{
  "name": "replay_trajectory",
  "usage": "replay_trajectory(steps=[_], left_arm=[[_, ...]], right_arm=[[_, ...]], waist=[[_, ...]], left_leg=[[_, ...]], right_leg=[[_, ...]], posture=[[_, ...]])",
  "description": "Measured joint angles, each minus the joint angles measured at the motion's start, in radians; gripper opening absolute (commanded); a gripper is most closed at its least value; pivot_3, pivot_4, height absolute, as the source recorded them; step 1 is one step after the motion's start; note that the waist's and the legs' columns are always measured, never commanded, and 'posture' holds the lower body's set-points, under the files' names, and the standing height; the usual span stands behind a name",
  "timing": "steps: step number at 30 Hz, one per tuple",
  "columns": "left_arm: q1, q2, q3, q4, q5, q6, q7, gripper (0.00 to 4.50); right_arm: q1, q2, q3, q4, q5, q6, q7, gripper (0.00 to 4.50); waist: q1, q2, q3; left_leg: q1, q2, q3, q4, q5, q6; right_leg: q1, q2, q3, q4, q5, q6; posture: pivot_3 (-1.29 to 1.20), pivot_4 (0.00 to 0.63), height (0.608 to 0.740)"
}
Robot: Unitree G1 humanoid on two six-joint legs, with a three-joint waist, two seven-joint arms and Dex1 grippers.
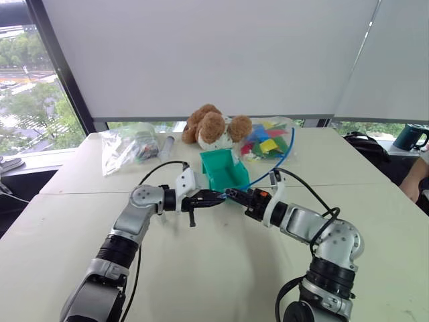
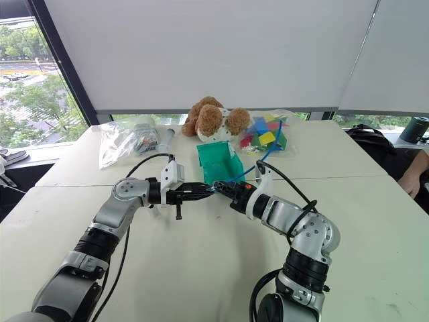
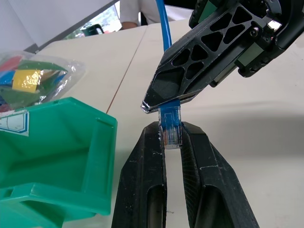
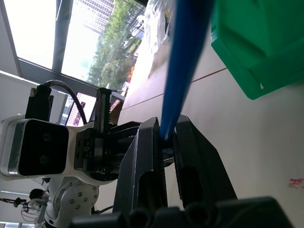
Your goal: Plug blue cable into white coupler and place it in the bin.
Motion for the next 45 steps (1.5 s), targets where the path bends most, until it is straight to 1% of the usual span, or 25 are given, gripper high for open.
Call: replay_trajectory(steps=[2, 3, 4, 6, 7, 8, 9, 10, 14, 17, 20, 22, 25, 31, 33, 38, 45], left_arm=[[0.000, 0.000, 0.002, -0.005, -0.003, 0.017, 0.002, 0.00], [0.000, 0.000, 0.004, -0.008, -0.008, 0.032, 0.002, 0.97], [0.001, 0.002, 0.005, -0.014, -0.018, 0.059, 0.004, 1.34], [0.016, 0.021, 0.006, -0.060, -0.038, 0.118, 0.000, 2.30], [0.023, 0.035, 0.008, -0.080, -0.045, 0.139, 0.001, 2.83], [0.035, 0.057, 0.017, -0.106, -0.048, 0.156, 0.006, 3.46], [0.051, 0.083, 0.028, -0.131, -0.053, 0.174, 0.015, 3.91], [0.064, 0.103, 0.046, -0.150, -0.058, 0.191, 0.022, 4.46], [0.137, 0.200, 0.132, -0.276, -0.078, 0.284, 0.087, 4.46], [0.209, 0.267, 0.206, -0.377, -0.090, 0.362, 0.159, 4.46], [0.296, 0.304, 0.269, -0.450, -0.105, 0.419, 0.217, 4.46], [0.361, 0.316, 0.284, -0.475, -0.109, 0.430, 0.229, 4.46], [0.438, 0.314, 0.282, -0.475, -0.107, 0.422, 0.242, 4.46], [0.453, 0.289, 0.275, -0.408, -0.078, 0.332, 0.269, 4.46], [0.454, 0.275, 0.268, -0.376, -0.065, 0.303, 0.278, 4.46], [0.448, 0.224, 0.233, -0.228, -0.032, 0.218, 0.296, 4.46], [0.391, 0.154, 0.222, -0.073, -0.010, 0.126, 0.335, 4.46]], right_arm=[[0.000, -0.002, 0.008, 0.000, 0.003, -0.005, -0.006, 0.05], [0.000, -0.002, 0.010, 0.000, 0.004, -0.007, -0.009, 0.00], [0.000, -0.003, 0.015, 0.000, 0.009, -0.009, -0.009, 0.00], [-0.001, -0.001, 0.035, 0.000, 0.021, -0.010, -0.011, 0.00], [-0.002, -0.004, 0.037, -0.001, 0.025, -0.011, -0.013, 0.00], [-0.003, -0.012, 0.042, 0.000, 0.026, -0.013, -0.013, 0.00], [-0.003, -0.025, 0.049, -0.001, 0.027, -0.017, -0.013, 0.00], [-0.003, -0.040, 0.053, -0.001, 0.030, -0.022, -0.012, 0.00], [-0.002, -0.135, 0.130, -0.016, 0.031, -0.071, 0.024, 0.00], [0.011, -0.164, 0.174, -0.022, 0.034, -0.102, 0.047, 0.00], [0.034, -0.181, 0.207, -0.021, 0.036, -0.125, 0.066, 0.00], [0.041, -0.192, 0.225, -0.019, 0.036, -0.141, 0.075, 0.00], [0.041, -0.205, 0.251, -0.016, 0.037, -0.161, 0.089, 0.00], [0.041, -0.216, 0.278, -0.011, 0.037, -0.187, 0.100, 0.00], [0.041, -0.217, 0.279, -0.011, 0.041, -0.188, 0.098, 0.00], [0.046, -0.216, 0.289, -0.017, 0.054, -0.189, 0.082, 0.00], [0.052, -0.217, 0.289, -0.031, 0.069, -0.192, 0.062, 0.00]], waist=[[0.000, 0.000, 0.000], [0.000, 0.000, 0.000], [-0.001, 0.000, 0.000], [-0.004, 0.000, 0.000], [-0.004, 0.000, 0.000], [-0.006, 0.000, 0.000], [-0.007, 0.000, 0.000], [-0.007, 0.000, 0.000], [-0.006, 0.001, 0.001], [-0.006, 0.001, 0.001], [-0.005, 0.001, 0.001], [-0.002, 0.001, 0.001], [0.001, 0.001, 0.001], [0.000, 0.001, 0.001], [0.000, 0.001, 0.001], [0.000, 0.001, 0.001], [0.001, 0.001, 0.001]], left_leg=[[0.000, 0.000, 0.000, 0.000, 0.000, 0.000], [0.000, 0.000, 0.000, 0.000, 0.000, 0.000], [0.000, 0.000, 0.000, 0.000, 0.000, 0.000], [0.000, 0.001, 0.000, -0.001, 0.000, 0.000], [0.000, 0.001, 0.000, -0.001, 0.000, 0.000], [0.000, 0.001, 0.000, -0.001, 0.000, 0.000], [0.000, 0.001, 0.000, -0.002, 0.000, 0.000], [0.000, 0.001, 0.000, -0.002, 0.000, 0.000], [0.000, 0.002, 0.000, -0.002, 0.000, 0.000], [0.000, 0.002, 0.000, -0.002, 0.000, 0.000], [0.000, 0.002, 0.000, -0.003, 0.000, 0.000], [0.000, 0.002, 0.000, -0.003, 0.000, 0.000], [0.000, 0.002, 0.000, -0.002, 0.000, 0.000], [0.000, 0.002, 0.001, -0.003, 0.000, 0.000], [0.000, 0.002, 0.001, -0.003, 0.000, 0.000], [0.000, 0.002, 0.001, -0.003, 0.000, 0.000], [0.000, 0.002, 0.001, -0.003, 0.000, 0.000]], right_leg=[[0.000, 0.000, 0.000, 0.000, 0.000, 0.000], [0.000, 0.000, 0.000, 0.000, 0.000, 0.000], [0.000, 0.000, 0.000, 0.000, 0.000, 0.000], [0.000, 0.000, 0.000, 0.000, 0.000, 0.000], [0.000, 0.000, 0.000, 0.000, 0.000, 0.000], [-0.001, 0.000, 0.000, 0.000, 0.000, 0.000], [-0.001, 0.000, 0.000, 0.000, 0.000, 0.000], [-0.001, 0.000, 0.000, 0.000, 0.000, 0.000], [-0.001, 0.000, 0.000, -0.001, 0.000, 0.000], [-0.001, 0.000, 0.000, -0.002, 0.000, 0.000], [-0.001, 0.000, 0.000, -0.002, 0.000, 0.000], [-0.001, -0.001, 0.000, -0.002, 0.000, 0.000], [-0.001, -0.001, 0.000, -0.002, 0.000, 0.000], [-0.001, -0.001, 0.000, -0.003, 0.000, 0.000], [-0.001, -0.001, 0.000, -0.003, 0.000, 0.000], [-0.001, -0.001, 0.000, -0.003, 0.000, 0.000], [-0.001, -0.001, 0.000, -0.003, 0.000, 0.000]], posture=[[0.00, 0.150, 0.740], [0.00, 0.150, 0.740], [0.00, 0.150, 0.740], [0.00, 0.150, 0.740], [0.00, 0.150, 0.740], [0.00, 0.150, 0.740], [0.00, 0.150, 0.740], [0.00, 0.150, 0.740], [0.00, 0.150, 0.740], [0.00, 0.150, 0.740], [0.00, 0.150, 0.740], [0.00, 0.150, 0.740], [0.00, 0.150, 0.740], [0.00, 0.150, 0.740], [0.00, 0.150, 0.740], [0.00, 0.150, 0.740], [0.00, 0.150, 0.740]])
